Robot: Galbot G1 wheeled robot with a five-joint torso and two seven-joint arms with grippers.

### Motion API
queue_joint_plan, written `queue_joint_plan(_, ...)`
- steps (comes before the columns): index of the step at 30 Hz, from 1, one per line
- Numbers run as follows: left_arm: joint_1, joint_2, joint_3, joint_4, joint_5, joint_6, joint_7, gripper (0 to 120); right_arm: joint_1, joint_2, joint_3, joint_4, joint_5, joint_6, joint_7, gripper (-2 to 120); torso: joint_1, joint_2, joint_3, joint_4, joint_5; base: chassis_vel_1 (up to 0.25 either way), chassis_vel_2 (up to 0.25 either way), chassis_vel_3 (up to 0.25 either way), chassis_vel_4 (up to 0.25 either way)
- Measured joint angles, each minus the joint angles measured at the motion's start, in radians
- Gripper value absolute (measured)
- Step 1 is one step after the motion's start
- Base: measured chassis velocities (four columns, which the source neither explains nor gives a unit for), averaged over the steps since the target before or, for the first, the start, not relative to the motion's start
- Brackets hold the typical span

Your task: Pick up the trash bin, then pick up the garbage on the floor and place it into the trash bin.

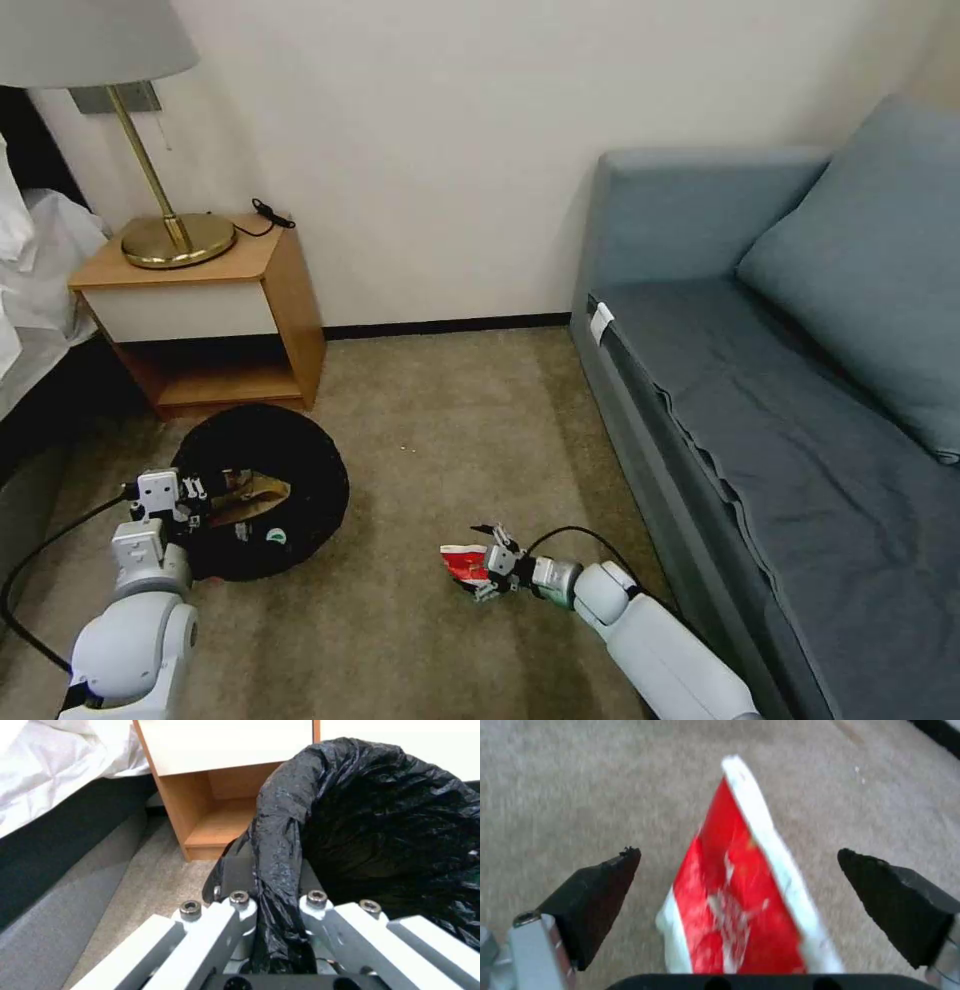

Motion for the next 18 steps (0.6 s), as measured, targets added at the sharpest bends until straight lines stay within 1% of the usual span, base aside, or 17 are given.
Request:
queue_joint_plan(9, 0.003, -0.003, 0.002, -0.016, 0.003, 0.0, -0.001, 4, 0.004, 0.012, 0.03, -0.064, -0.023, 0.025, 0.001, 99, 0.0, 0.0, 0.0, 0.0, 0.0, 0.0, 0.0, 0.0, 0.0)
queue_joint_plan(13, 0.007, -0.005, 0.003, -0.021, 0.004, 0.0, -0.001, 4, 0.015, 0.017, 0.044, -0.099, -0.025, 0.043, -0.009, 81, 0.0, 0.0, 0.0, 0.0, -0.0001, 0.0, 0.0, 0.0, 0.0)
queue_joint_plan(15, 0.007, -0.005, 0.003, -0.021, 0.004, 0.0, -0.001, 4, 0.016, 0.018, 0.045, -0.101, -0.025, 0.044, -0.01, 79, 0.0, 0.0, 0.0, 0.0, -0.0001, 0.0, 0.0, 0.0, 0.0)
queue_joint_plan(17, 0.009, -0.005, 0.002, -0.024, 0.004, 0.0, -0.001, 4, 0.021, 0.02, 0.049, -0.112, -0.026, 0.05, -0.019, 67, 0.0, 0.0, 0.0, 0.0001, -0.0001, 0.0, 0.0, 0.0, 0.0)
queue_joint_plan(18, 0.01, -0.005, 0.002, -0.025, 0.004, 0.0, -0.001, 4, 0.022, 0.022, 0.05, -0.114, -0.027, 0.053, -0.022, 64, 0.0, 0.0, 0.0, 0.0001, -0.0001, 0.0, 0.0, 0.0, 0.0)
